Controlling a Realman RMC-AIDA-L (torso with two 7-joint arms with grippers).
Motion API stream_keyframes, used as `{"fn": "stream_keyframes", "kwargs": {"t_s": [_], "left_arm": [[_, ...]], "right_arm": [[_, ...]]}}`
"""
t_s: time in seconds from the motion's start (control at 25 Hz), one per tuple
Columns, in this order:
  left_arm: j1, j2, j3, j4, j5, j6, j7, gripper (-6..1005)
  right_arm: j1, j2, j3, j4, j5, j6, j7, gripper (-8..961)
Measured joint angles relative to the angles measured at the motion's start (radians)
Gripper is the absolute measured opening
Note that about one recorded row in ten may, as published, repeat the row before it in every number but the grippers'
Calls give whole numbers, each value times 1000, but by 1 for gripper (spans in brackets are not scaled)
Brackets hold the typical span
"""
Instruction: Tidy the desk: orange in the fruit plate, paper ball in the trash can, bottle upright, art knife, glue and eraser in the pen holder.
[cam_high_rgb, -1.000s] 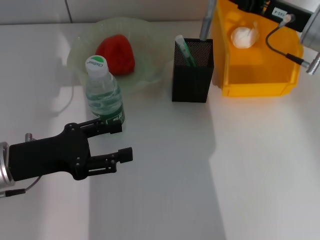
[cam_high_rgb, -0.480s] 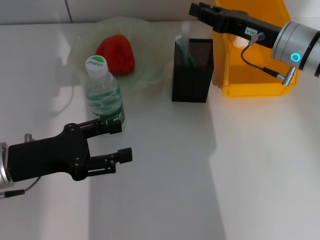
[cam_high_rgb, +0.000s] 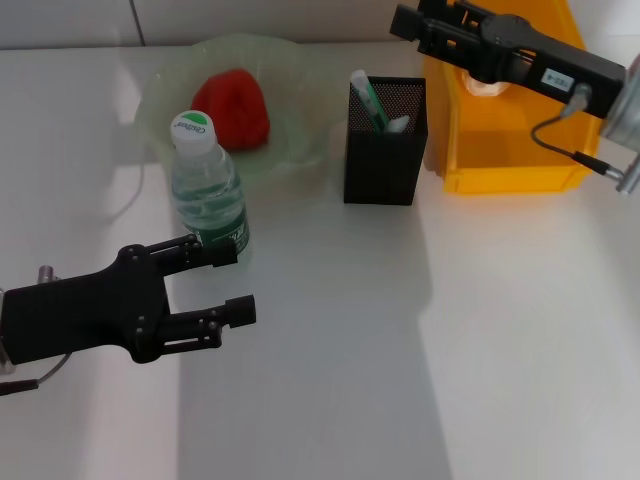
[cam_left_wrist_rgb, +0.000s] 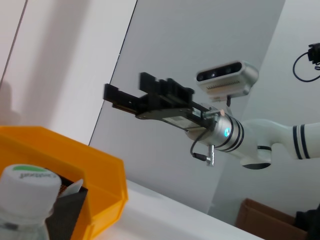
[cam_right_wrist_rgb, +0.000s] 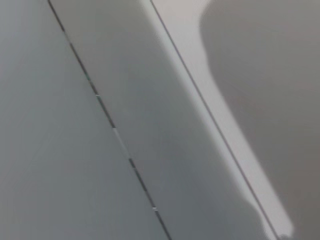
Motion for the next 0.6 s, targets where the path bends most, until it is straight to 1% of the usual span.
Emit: {"fn": "stream_keyframes", "kwargs": {"t_s": [0.04,0.12,0.2,0.28,0.32,0.4,0.48,0.6], "left_arm": [[1,4,-3,2,0,15,1,788],[4,13,-5,6,0,53,4,788],[5,30,-5,7,0,92,5,788],[5,44,-2,8,3,117,2,788],[5,52,2,8,5,129,1,788],[6,62,6,5,8,144,0,788],[10,66,7,3,8,150,0,788],[19,66,7,2,10,152,-1,788]], "right_arm": [[-20,-1,-1,-17,0,-45,0,638],[-70,-8,-5,-56,-14,-192,-4,725],[-107,-20,-6,-66,-69,-324,-34,749],[-138,-31,-2,-63,-156,-422,-85,773],[-151,-32,0,-60,-197,-452,-107,785],[-176,-27,2,-52,-275,-484,-144,809],[-190,-19,0,-35,-316,-495,-170,833],[-195,-12,-5,-4,-329,-504,-194,831]]}}
